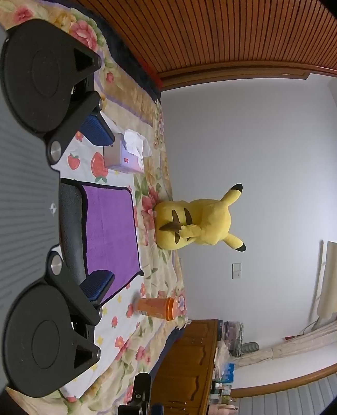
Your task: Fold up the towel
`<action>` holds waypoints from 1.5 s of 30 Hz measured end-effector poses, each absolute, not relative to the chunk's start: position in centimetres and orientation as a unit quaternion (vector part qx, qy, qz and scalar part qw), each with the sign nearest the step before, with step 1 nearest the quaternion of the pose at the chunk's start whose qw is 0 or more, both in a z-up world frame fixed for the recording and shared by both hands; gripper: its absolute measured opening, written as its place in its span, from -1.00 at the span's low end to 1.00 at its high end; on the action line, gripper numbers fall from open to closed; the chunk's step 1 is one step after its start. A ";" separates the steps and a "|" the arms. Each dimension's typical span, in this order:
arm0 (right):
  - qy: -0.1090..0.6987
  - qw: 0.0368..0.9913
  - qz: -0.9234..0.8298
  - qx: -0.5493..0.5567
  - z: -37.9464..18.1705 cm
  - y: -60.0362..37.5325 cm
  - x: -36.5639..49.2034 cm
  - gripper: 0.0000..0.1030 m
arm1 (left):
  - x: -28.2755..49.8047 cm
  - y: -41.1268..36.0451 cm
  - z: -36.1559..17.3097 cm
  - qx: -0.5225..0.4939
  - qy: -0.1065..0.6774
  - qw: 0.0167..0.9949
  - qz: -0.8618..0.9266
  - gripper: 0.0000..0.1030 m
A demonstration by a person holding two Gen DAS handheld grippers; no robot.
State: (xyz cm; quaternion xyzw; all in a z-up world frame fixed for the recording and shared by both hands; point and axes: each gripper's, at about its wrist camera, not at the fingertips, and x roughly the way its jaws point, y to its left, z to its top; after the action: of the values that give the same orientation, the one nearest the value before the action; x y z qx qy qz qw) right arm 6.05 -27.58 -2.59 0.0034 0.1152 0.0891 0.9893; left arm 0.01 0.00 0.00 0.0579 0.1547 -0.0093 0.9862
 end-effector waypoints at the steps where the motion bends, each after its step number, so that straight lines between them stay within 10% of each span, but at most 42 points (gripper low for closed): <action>1: 0.114 0.989 0.088 0.000 -2.6 -27.5 6.0 1.00 | 0.0 0.0 0.0 0.057 0.154 0.986 -0.009 1.00; 45: 0.115 0.990 0.088 0.007 -2.6 -27.9 6.2 1.00 | 0.0 0.0 0.0 0.058 0.150 0.987 -0.009 1.00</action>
State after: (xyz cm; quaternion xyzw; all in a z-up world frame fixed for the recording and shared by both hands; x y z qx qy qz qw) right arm 6.20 -27.87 -2.55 0.0073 0.1147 0.0876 0.9895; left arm -0.01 0.01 0.00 0.0583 0.1503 -0.0091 0.9869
